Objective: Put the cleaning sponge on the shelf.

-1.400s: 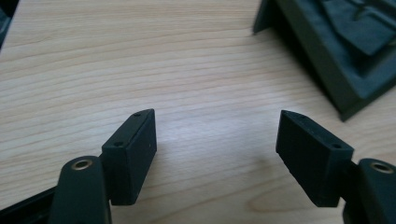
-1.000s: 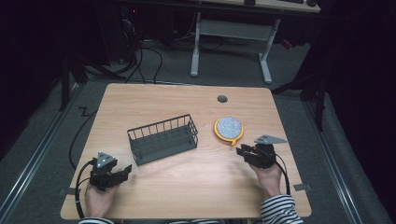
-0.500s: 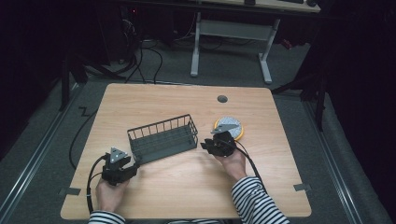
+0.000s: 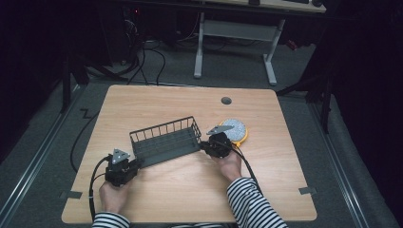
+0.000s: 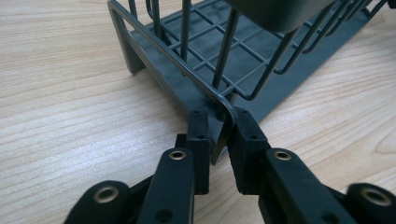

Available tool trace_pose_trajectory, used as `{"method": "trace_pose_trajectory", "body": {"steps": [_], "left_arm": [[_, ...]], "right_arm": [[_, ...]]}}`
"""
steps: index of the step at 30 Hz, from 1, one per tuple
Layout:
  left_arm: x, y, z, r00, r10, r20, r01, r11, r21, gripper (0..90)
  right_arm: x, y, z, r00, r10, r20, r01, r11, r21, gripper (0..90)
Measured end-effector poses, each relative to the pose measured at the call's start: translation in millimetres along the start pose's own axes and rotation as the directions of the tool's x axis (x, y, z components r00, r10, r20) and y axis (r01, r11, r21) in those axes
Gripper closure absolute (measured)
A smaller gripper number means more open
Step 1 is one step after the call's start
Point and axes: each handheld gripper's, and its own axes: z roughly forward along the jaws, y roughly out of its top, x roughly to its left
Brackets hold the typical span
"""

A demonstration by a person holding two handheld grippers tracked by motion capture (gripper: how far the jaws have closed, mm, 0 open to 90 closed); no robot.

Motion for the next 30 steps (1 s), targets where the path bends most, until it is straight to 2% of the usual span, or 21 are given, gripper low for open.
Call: {"method": "trace_pose_trajectory", "body": {"steps": [2, 6, 11, 12, 13, 17, 24, 27, 29, 30], "left_arm": [[-0.9, 0.4, 0.5, 1.0000, 0.006, 0.005, -0.006, 1.0000, 0.002, 84.2], [-2.9, 1.1, 0.6, 0.9998, 0.017, 0.005, -0.017, 0.9998, 0.006, 85.0], [-7.4, 1.0, -2.3, 0.9991, 0.037, 0.022, -0.037, 0.9993, 0.004, 85.3], [-9.3, 0.6, -2.4, 0.9991, 0.032, 0.029, -0.032, 0.9994, 0.008, 85.4], [-12.1, 0.5, -2.2, 0.9984, 0.046, 0.034, -0.046, 0.9989, 0.006, 85.6], [-16.3, -0.6, -1.4, 0.9971, 0.060, 0.047, -0.060, 0.9981, 0.008, 85.6], [-31.1, -2.7, -1.9, 0.9919, 0.092, 0.088, -0.094, 0.9953, 0.022, 85.4], [-35.1, -3.1, -1.2, 0.9907, 0.098, 0.094, -0.100, 0.9948, 0.019, 85.3], [-38.8, -3.9, -0.3, 0.9895, 0.096, 0.107, -0.099, 0.9949, 0.019, 85.1], [-41.8, -4.8, -0.3, 0.9887, 0.094, 0.117, -0.096, 0.9952, 0.016, 84.8]], "right_arm": [[0.6, -0.4, 1.3, 0.9999, -0.009, 0.005, 0.009, 1.000, 0.002, 86.0], [1.1, -1.1, -0.8, 0.9994, -0.032, 0.013, 0.031, 0.999, 0.008, 86.4], [0.6, -4.0, -7.1, 0.9997, -0.024, 0.004, 0.024, 1.000, 0.008, 86.4], [0.5, -4.6, -8.9, 0.9997, -0.025, 0.005, 0.025, 1.000, 0.013, 86.4], [0.4, -5.8, -11.4, 0.9995, -0.030, 0.013, 0.030, 0.999, 0.018, 86.4], [-1.1, -8.8, -14.5, 0.9994, -0.027, 0.020, 0.027, 0.999, 0.022, 86.4], [-1.1, -24.0, -29.6, 0.9992, -0.025, 0.032, 0.024, 0.999, 0.024, 86.5], [-1.9, -28.2, -34.5, 0.9986, -0.029, 0.044, 0.028, 0.999, 0.023, 86.5], [-3.7, -32.7, -37.0, 0.9992, -0.012, 0.038, 0.011, 1.000, 0.019, 86.5], [-3.1, -35.7, -40.5, 0.9982, -0.019, 0.056, 0.018, 1.000, 0.019, 86.4]]}}
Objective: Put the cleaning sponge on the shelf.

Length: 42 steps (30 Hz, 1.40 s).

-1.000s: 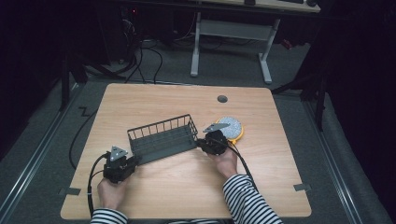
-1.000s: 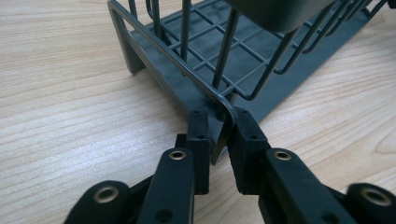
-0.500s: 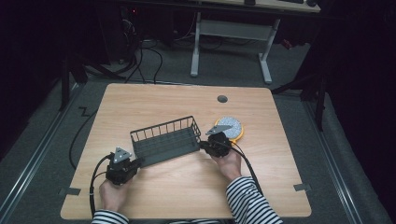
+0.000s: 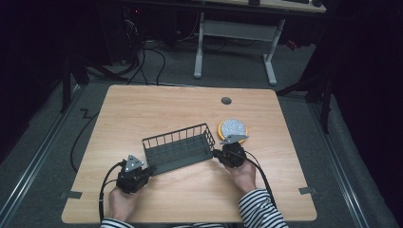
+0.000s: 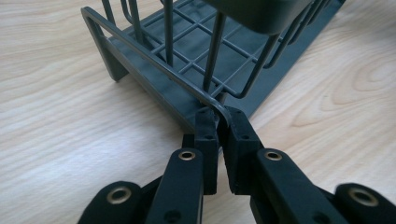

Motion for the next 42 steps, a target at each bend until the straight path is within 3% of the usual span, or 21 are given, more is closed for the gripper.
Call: {"method": "trace_pose_trajectory", "body": {"steps": [2, 9, 10, 12, 15, 20, 24, 27, 28, 29, 30, 32, 34, 36, 38, 42], "left_arm": [[-2.2, -0.9, -0.6, 1.0000, 0.001, 0.007, -0.001, 1.0000, -0.003, 84.5], [-4.3, -4.3, -0.9, 0.9986, -0.023, 0.048, 0.023, 0.9997, -0.008, 82.9], [-4.3, -4.9, -2.0, 0.9980, -0.025, 0.058, 0.025, 0.9997, -0.001, 78.1], [-4.2, -6.0, -2.7, 0.9981, -0.025, 0.057, 0.025, 0.9997, 0.007, 73.7], [-1.0, -10.8, -4.6, 0.9980, -0.042, 0.048, 0.041, 0.9990, 0.018, 54.7], [7.7, -21.4, -11.8, 0.9963, -0.067, 0.053, 0.068, 0.9976, -0.009, 37.2], [17.5, -27.9, -21.9, 0.9969, -0.078, 0.012, 0.079, 0.9964, -0.033, 34.1], [28.6, -31.3, -25.2, 0.9947, -0.098, -0.030, 0.097, 0.9945, -0.039, 33.9], [31.6, -31.8, -25.1, 0.9937, -0.104, -0.040, 0.103, 0.9941, -0.034, 33.8], [39.0, -32.5, -23.9, 0.9906, -0.110, -0.082, 0.108, 0.9938, -0.024, 33.9], [39.0, -32.5, -23.9, 0.9906, -0.110, -0.082, 0.108, 0.9938, -0.024, 33.9], [47.5, -32.0, -20.6, 0.9857, -0.114, -0.125, 0.113, 0.9935, -0.012, 33.9], [57.6, -30.7, -16.5, 0.9781, -0.122, -0.168, 0.123, 0.9924, -0.007, 33.8], [64.8, -28.7, -13.7, 0.9728, -0.132, -0.191, 0.131, 0.9912, -0.015, 33.7], [71.1, -24.6, -9.3, 0.9642, -0.127, -0.233, 0.128, 0.9918, -0.012, 33.6], [75.4, -23.5, -4.1, 0.9559, -0.109, -0.273, 0.106, 0.9940, -0.024, 32.5]], "right_arm": [[2.0, -4.8, -4.3, 0.9997, -0.013, 0.021, 0.013, 1.000, -0.011, 86.4], [1.5, -17.8, -11.7, 0.9999, 0.000, 0.011, 0.000, 1.000, -0.010, 83.5], [1.4, -21.0, -12.6, 0.9999, 0.001, 0.017, -0.001, 1.000, -0.011, 77.3], [1.1, -21.7, -13.5, 0.9998, 0.005, 0.018, -0.005, 1.000, -0.010, 75.1], [-2.7, -24.2, -19.7, 0.9994, 0.021, 0.027, -0.020, 0.999, -0.029, 66.9], [-10.1, -32.6, -34.2, 0.9981, 0.048, 0.039, -0.047, 0.998, -0.036, 58.9], [-23.0, -40.9, -46.1, 0.9948, 0.068, 0.075, -0.064, 0.996, -0.062, 54.9], [-38.8, -45.0, -53.9, 0.9855, 0.121, 0.119, -0.111, 0.989, -0.095, 50.7], [-45.4, -46.6, -57.8, 0.9767, 0.159, 0.144, -0.142, 0.982, -0.121, 49.3], [-49.0, -47.5, -60.0, 0.9725, 0.174, 0.155, -0.152, 0.978, -0.141, 48.5], [-49.0, -47.5, -60.0, 0.9725, 0.174, 0.155, -0.152, 0.978, -0.141, 48.5], [-59.6, -48.1, -61.5, 0.9613, 0.224, 0.160, -0.196, 0.965, -0.175, 45.6], [-64.1, -47.4, -59.4, 0.9592, 0.230, 0.164, -0.202, 0.965, -0.169, 45.1], [-77.6, -43.3, -54.2, 0.9511, 0.253, 0.178, -0.227, 0.962, -0.151, 44.8], [-80.2, -40.7, -54.3, 0.9478, 0.257, 0.188, -0.232, 0.962, -0.147, 45.8], [-93.0, -29.8, -57.7, 0.9349, 0.291, 0.203, -0.263, 0.952, -0.155, 49.3]]}}
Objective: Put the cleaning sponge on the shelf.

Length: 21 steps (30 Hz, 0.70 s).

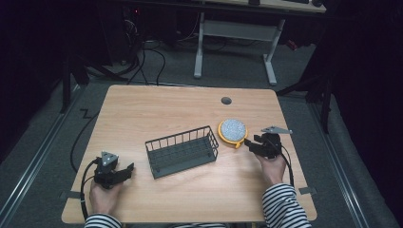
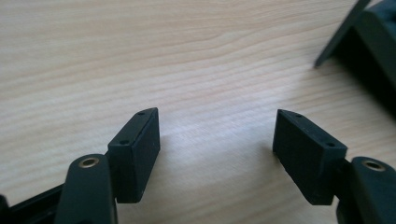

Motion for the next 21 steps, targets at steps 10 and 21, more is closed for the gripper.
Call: {"method": "trace_pose_trajectory", "body": {"steps": [10, 21], "left_arm": [[-0.5, 1.1, 1.9, 0.9998, 0.017, 0.011, -0.018, 0.9998, 0.006, 27.0], [2.8, 1.2, 1.6, 0.9998, -0.009, 0.020, 0.009, 1.0000, -0.001, 27.8]], "right_arm": [[-11.2, 46.8, 31.4, 0.9985, 0.007, 0.054, -0.008, 1.000, 0.012, 50.8], [-20.3, 65.6, 65.5, 0.9969, 0.078, 0.002, -0.078, 0.988, 0.130, 56.2]]}}
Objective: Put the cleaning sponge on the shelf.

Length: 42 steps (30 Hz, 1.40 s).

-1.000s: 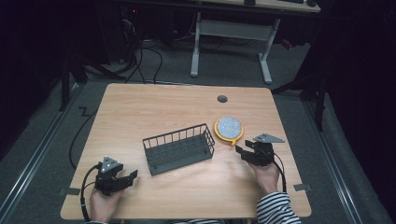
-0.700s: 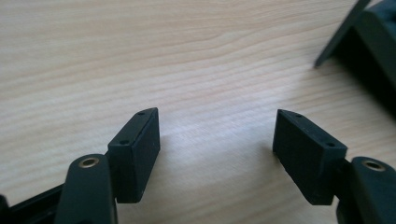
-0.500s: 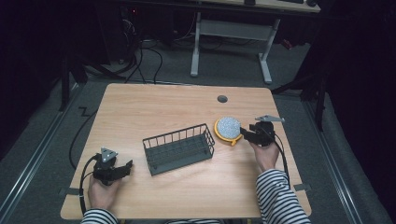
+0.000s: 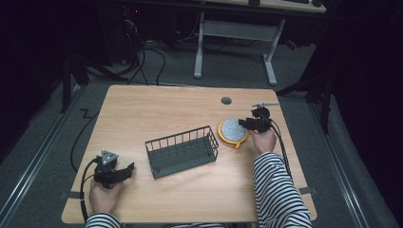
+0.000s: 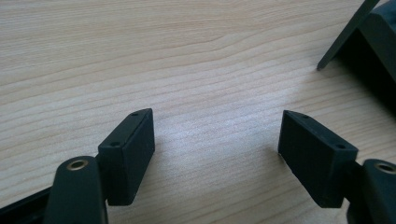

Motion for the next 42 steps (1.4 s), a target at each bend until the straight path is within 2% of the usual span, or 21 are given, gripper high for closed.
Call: {"method": "trace_pose_trajectory", "body": {"steps": [1, 2, 3, 4, 5, 6, 8, 12, 15, 21, 29, 36, 39, 42], "left_arm": [[0.1, 0.1, 0.2, 1.0000, -0.001, -0.002, 0.001, 1.0000, -0.001, 28.0], [0.0, 0.3, 0.4, 1.0000, 0.001, -0.006, -0.001, 1.0000, 0.000, 28.0], [-1.7, 0.9, 1.2, 0.9997, 0.015, -0.017, -0.015, 0.9999, 0.007, 27.9], [-1.7, 0.9, 1.2, 0.9997, 0.015, -0.017, -0.015, 0.9999, 0.007, 27.5], [-1.7, 0.9, 1.2, 0.9997, 0.016, -0.016, -0.016, 0.9998, 0.008, 27.6], [-1.7, 0.9, 1.2, 0.9997, 0.016, -0.016, -0.016, 0.9998, 0.008, 27.5], [-1.9, 0.9, 1.2, 0.9997, 0.016, -0.018, -0.016, 0.9998, 0.008, 27.5], [-1.7, 0.9, 1.3, 0.9998, 0.013, -0.017, -0.013, 0.9999, 0.007, 27.7], [-1.7, 0.9, 1.2, 0.9998, 0.012, -0.016, -0.012, 0.9999, 0.006, 27.7], [-2.2, 0.8, 1.3, 0.9997, 0.015, -0.019, -0.015, 0.9999, 0.007, 27.0], [-2.0, 0.7, 1.2, 0.9998, 0.012, -0.018, -0.012, 0.9999, 0.006, 27.5], [-1.6, 0.7, 1.1, 0.9998, 0.010, -0.015, -0.010, 0.9999, 0.005, 27.5], [-1.5, 0.7, 1.1, 0.9998, 0.008, -0.018, -0.008, 1.0000, 0.003, 28.0], [-1.8, 0.6, 1.0, 0.9998, 0.011, -0.019, -0.011, 0.9999, 0.006, 27.9]], "right_arm": [[0.7, -0.8, 4.2, 1.0000, -0.004, 0.008, 0.004, 1.000, 0.024, 55.2], [0.7, -0.8, 4.2, 1.0000, -0.004, 0.008, 0.004, 1.000, 0.024, 55.2], [-0.3, -2.6, 11.1, 0.9997, -0.010, 0.020, 0.008, 0.997, 0.071, 54.9], [-0.3, -2.6, 11.1, 0.9997, -0.010, 0.020, 0.008, 0.997, 0.071, 54.9], [-2.5, -6.2, 19.4, 0.9994, -0.013, 0.034, 0.009, 0.993, 0.117, 55.4], [-2.5, -6.2, 19.4, 0.9994, -0.013, 0.034, 0.009, 0.993, 0.117, 55.4], [-5.1, -8.8, 21.7, 0.9998, 0.016, 0.011, -0.017, 0.994, 0.110, 57.6], [-7.0, -9.8, 23.3, 0.9997, 0.025, 0.001, -0.024, 0.992, 0.127, 59.3], [-8.8, -9.5, 24.0, 0.9987, 0.050, -0.009, -0.048, 0.988, 0.145, 63.3], [-8.0, -13.1, 24.5, 0.9989, 0.045, -0.014, -0.042, 0.990, 0.131, 71.5], [-3.3, -12.3, 24.2, 0.9999, -0.014, 0.007, 0.013, 0.991, 0.132, 78.9], [-3.9, -13.8, 22.0, 1.0000, -0.009, -0.001, 0.009, 0.994, 0.111, 81.4], [-6.2, -13.3, 20.0, 0.9996, 0.015, -0.023, -0.013, 0.995, 0.098, 82.6], [-6.4, -15.9, 17.6, 0.9990, 0.012, -0.043, -0.008, 0.996, 0.089, 83.4]]}}
